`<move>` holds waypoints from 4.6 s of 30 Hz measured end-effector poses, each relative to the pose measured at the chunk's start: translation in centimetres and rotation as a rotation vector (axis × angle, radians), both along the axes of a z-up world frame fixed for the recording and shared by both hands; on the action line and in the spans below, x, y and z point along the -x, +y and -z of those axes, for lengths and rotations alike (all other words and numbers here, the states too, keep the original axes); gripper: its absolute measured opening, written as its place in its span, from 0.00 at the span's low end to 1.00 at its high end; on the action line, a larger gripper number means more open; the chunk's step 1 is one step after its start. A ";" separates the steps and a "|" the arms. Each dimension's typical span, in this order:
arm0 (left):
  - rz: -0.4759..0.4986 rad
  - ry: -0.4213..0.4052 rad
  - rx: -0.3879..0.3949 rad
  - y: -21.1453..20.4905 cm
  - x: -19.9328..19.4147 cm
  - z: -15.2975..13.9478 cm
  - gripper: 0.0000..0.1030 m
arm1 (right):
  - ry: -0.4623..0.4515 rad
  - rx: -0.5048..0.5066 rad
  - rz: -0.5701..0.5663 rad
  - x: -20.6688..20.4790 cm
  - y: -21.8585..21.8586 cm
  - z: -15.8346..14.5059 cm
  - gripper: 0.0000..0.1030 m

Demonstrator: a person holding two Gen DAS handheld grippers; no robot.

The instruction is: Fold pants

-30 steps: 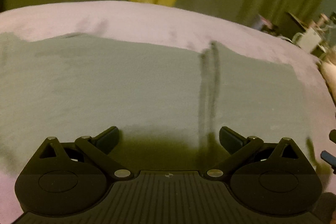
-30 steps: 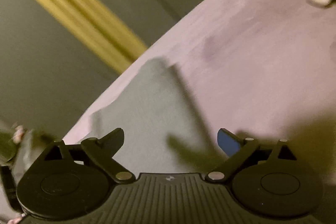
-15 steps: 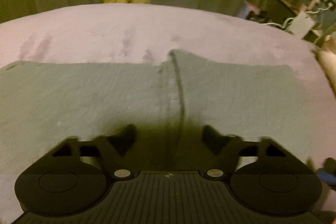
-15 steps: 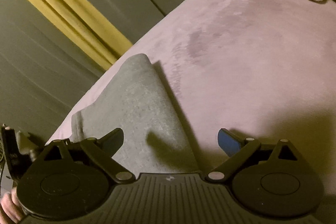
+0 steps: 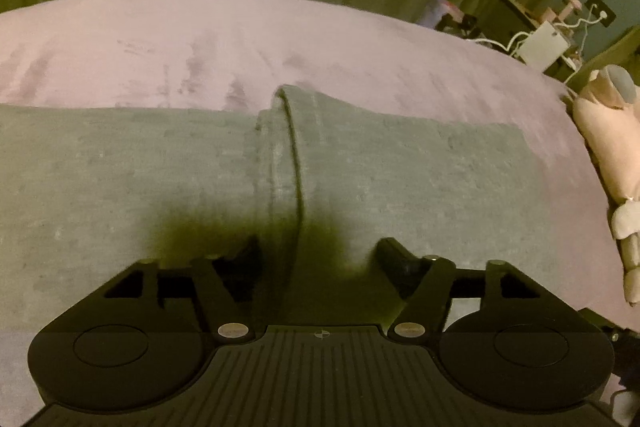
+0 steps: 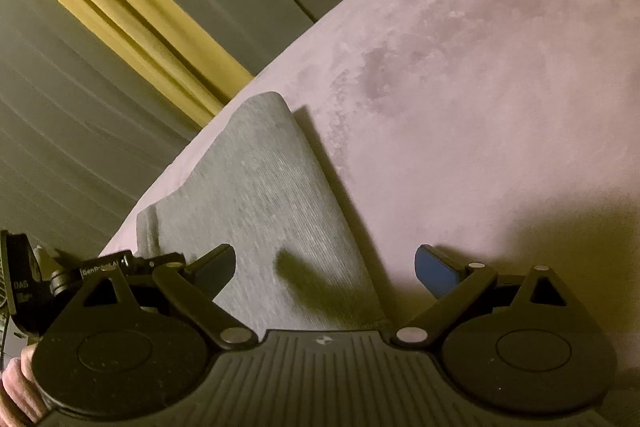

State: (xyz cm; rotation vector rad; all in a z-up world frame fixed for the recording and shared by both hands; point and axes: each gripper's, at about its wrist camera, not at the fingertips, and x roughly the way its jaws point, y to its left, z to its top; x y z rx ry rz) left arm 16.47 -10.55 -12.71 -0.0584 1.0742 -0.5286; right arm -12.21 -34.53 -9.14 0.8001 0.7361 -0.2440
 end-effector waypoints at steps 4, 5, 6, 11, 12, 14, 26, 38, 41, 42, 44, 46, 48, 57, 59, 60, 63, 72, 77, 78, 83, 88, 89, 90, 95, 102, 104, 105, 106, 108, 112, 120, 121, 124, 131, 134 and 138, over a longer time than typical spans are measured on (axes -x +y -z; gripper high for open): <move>-0.018 -0.006 -0.038 -0.1 -0.3 -0.2 0.50 | -0.016 0.009 -0.015 0.0 0.2 -0.1 0.94; -0.023 -0.009 -0.042 0.1 -0.3 -0.3 0.44 | -0.021 0.015 -0.019 0.0 0.3 -0.2 0.94; -0.030 -0.004 -0.031 0.4 -0.3 -0.5 0.30 | -0.027 0.022 -0.025 0.0 0.4 -0.2 0.94; -0.041 -0.047 0.002 1.2 0.8 -2.3 0.20 | -0.104 0.081 -0.050 0.3 1.2 -1.2 0.94; -0.034 -0.066 -0.009 1.2 1.2 -2.8 0.20 | -0.124 0.097 -0.064 0.4 1.6 -1.5 0.94; -0.031 -0.091 0.000 1.5 1.8 -3.8 0.19 | -0.131 0.124 -0.102 0.4 2.3 -1.9 0.94; -0.126 -0.101 -0.083 7.1 -0.3 -4.0 0.27 | -0.064 0.143 -0.250 -1.2 5.6 -1.3 0.94; -0.038 -0.120 -0.179 9.3 6.3 -2.7 0.74 | 0.041 0.130 -0.168 -2.1 4.3 0.2 0.94; 0.022 -0.111 -0.289 9.1 7.8 -1.0 0.76 | 0.169 0.188 -0.177 -3.3 5.0 1.3 0.95; 0.027 -0.114 -0.301 9.2 8.3 -0.5 0.78 | 0.171 0.206 -0.182 -3.4 5.2 1.1 0.95; 0.018 -0.146 -0.298 9.4 9.1 -0.3 0.79 | 0.141 0.220 -0.183 -3.2 5.4 0.6 0.95; 0.009 -0.139 -0.288 9.8 9.2 -0.4 0.79 | 0.041 0.175 -0.162 -2.0 4.7 -0.3 0.95; -0.023 -0.117 -0.264 10.4 9.2 -0.4 0.80 | -0.060 0.103 -0.122 -0.5 3.8 -1.4 0.90; -0.060 -0.108 -0.249 11.5 10.2 -0.5 0.86 | 0.051 0.025 -0.207 -1.6 5.8 -0.6 0.15; -0.064 -0.105 -0.248 11.7 10.1 -0.5 0.87 | 0.112 0.097 -0.214 -2.0 6.4 0.2 0.00; -0.069 -0.099 -0.242 11.7 9.8 -0.4 0.87 | 0.115 0.101 -0.217 -2.2 6.4 0.0 0.00; -0.101 -0.082 -0.222 12.4 9.5 -0.5 0.89 | 0.060 0.121 -0.230 -1.7 6.7 -0.9 0.03; -0.162 -0.068 -0.192 13.6 8.9 -0.7 0.91 | 0.080 0.176 -0.268 -1.5 7.7 -1.0 0.06; -0.193 -0.074 -0.197 14.0 8.6 -0.9 0.91 | 0.069 0.151 -0.262 -0.9 7.1 -0.7 0.06; -0.202 -0.068 -0.190 14.3 8.5 -0.9 0.91 | 0.067 0.144 -0.259 -0.9 7.0 -0.7 0.06; -0.247 -0.057 -0.168 15.2 8.2 -1.1 0.91 | 0.068 0.168 -0.266 -0.8 7.4 -0.8 0.06; -0.277 -0.037 -0.132 16.1 8.0 -1.2 0.91 | 0.072 0.204 -0.274 -0.8 7.9 -0.9 0.06; -0.282 -0.035 -0.129 16.3 7.9 -1.2 0.91 | 0.073 0.206 -0.274 -0.9 8.0 -0.9 0.06; -0.287 -0.033 -0.127 16.4 7.8 -1.2 0.91 | 0.074 0.208 -0.273 -0.9 8.0 -0.9 0.06; -0.331 -0.045 -0.149 17.0 7.7 -1.5 0.91 | 0.078 0.249 -0.283 -1.0 8.7 -1.0 0.06; -0.535 -0.044 -0.014 23.3 6.5 -4.2 0.92 | 0.057 0.237 -0.293 -1.1 8.6 -0.9 0.16; -0.616 -0.025 0.082 27.1 6.1 -4.7 0.93 | 0.039 0.208 -0.297 -1.2 8.3 -0.8 0.26; -0.657 -0.024 0.114 29.1 6.0 -4.7 0.93 | 0.031 0.199 -0.301 -1.3 8.4 -0.8 0.29; -0.702 -0.028 0.129 31.2 6.1 -4.6 0.93 | 0.022 0.194 -0.309 -1.4 8.4 -0.7 0.36; -0.794 -0.028 0.123 34.9 6.3 -4.3 0.93 | 0.007 0.198 -0.335 -1.6 8.9 -0.8 0.50; -0.909 -0.028 0.179 40.9 7.3 -2.5 0.93 | -0.010 0.247 -0.426 -2.4 10.9 -0.9 0.86; -0.864 0.038 0.429 43.2 6.0 1.5 0.93 | 0.019 0.351 -0.478 -3.1 13.0 -0.7 0.96; -0.867 0.045 0.441 43.3 5.5 2.0 0.93 | 0.015 0.336 -0.469 -3.1 12.9 -0.7 0.96; -0.878 0.044 0.491 43.6 4.8 3.3 0.93 | 0.005 0.306 -0.451 -3.1 12.4 -0.8 0.96; -0.924 0.017 0.646 45.6 3.5 4.8 0.93 | 0.024 0.367 -0.461 -3.5 13.2 -0.6 0.96; -0.922 -0.021 0.664 46.0 3.0 4.5 0.82 | 0.025 0.373 -0.461 -3.6 13.2 -0.6 0.96; -0.840 -0.096 0.676 45.8 3.1 4.6 0.69 | 0.021 0.366 -0.454 -3.5 13.2 -0.5 0.96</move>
